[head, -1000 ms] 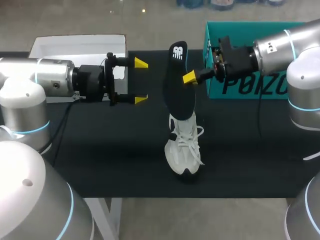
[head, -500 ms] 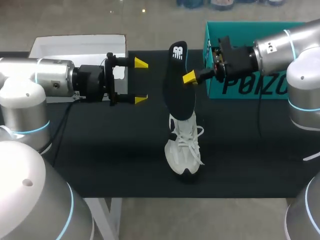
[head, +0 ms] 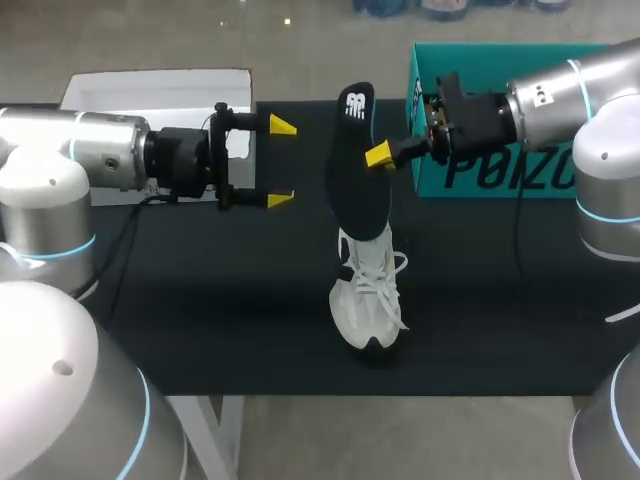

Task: Take the shoe out of the shoebox, open the shoe tongue, remove and reinsert the insole, then place the shoe into the shoebox

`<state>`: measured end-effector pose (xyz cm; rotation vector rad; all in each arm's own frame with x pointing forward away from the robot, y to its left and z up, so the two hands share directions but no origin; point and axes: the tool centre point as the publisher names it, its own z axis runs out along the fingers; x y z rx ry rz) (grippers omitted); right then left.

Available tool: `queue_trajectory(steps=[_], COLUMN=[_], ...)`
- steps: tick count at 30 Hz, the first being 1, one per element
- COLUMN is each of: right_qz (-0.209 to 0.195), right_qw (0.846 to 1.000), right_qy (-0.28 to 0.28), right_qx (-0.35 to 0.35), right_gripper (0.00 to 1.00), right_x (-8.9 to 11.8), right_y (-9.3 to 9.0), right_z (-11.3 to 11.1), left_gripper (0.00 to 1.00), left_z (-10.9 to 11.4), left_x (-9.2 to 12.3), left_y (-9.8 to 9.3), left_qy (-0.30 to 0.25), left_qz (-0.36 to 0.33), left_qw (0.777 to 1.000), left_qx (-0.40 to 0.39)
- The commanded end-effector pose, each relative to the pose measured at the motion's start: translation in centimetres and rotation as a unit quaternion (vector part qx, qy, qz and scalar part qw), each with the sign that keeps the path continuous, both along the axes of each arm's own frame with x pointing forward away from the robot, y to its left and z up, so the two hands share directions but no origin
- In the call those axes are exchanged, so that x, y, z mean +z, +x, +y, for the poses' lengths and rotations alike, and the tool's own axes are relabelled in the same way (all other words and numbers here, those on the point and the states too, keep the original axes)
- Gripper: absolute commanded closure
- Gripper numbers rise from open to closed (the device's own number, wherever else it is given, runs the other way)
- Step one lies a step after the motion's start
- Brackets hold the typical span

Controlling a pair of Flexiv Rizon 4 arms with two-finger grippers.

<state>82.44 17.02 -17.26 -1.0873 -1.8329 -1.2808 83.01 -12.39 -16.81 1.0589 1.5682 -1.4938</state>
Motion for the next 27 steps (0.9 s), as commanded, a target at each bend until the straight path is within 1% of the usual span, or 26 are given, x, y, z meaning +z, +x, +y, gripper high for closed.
queue_trajectory(steps=[1,3,6,7,9,11,17,22,24,26,27], right_qz=[0.0,0.0,0.0,0.0,0.0,0.0,0.0,0.0,0.0,0.0,0.0], right_qw=[1.0,1.0,1.0,1.0,1.0,1.0,1.0,1.0,1.0,1.0,1.0], right_qy=[-0.002,-0.002,-0.002,-0.002,-0.002,-0.002,-0.002,-0.002,-0.002,-0.002,-0.002], right_qx=[0.0,0.0,0.0,0.0,0.0,0.0,0.0,0.0,0.0,0.0,0.0], right_gripper=[1.0,1.0,1.0,1.0,1.0,1.0,1.0,1.0,1.0,1.0,1.0], right_x=[0.0,0.0,0.0,0.0,0.0,0.0,0.0,0.0,0.0,0.0,0.0], right_y=[0.0,0.0,0.0,0.0,0.0,0.0,0.0,0.0,0.0,0.0,0.0], right_z=[0.0,0.0,0.0,0.0,0.0,0.0,0.0,0.0,0.0,0.0,0.0], left_gripper=[0.0,0.0,0.0,0.0,0.0,0.0,0.0,0.0,0.0,0.0,0.0], left_z=[0.7,1.1,1.7,2.0,2.4,2.9,4.4,5.7,6.2,6.6,7.0], left_x=[1.9,2.5,2.7,2.6,2.3,1.9,1.2,1.0,0.7,0.3,-0.1], left_y=[0.4,-0.2,-1.3,-1.7,-2.7,-3.6,-6.2,-7.5,-8.0,-8.6,-9.0], left_qy=[0.097,0.111,0.151,0.169,0.176,0.198,0.229,0.24,0.254,0.251,0.258], left_qz=[0.041,0.065,0.1,0.112,0.138,0.159,0.196,0.213,0.224,0.235,0.243], left_qw=[0.994,0.992,0.983,0.979,0.974,0.967,0.952,0.943,0.936,0.934,0.93], left_qx=[0.004,0.006,0.016,0.02,0.024,0.034,0.062,0.086,0.095,0.095,0.1])
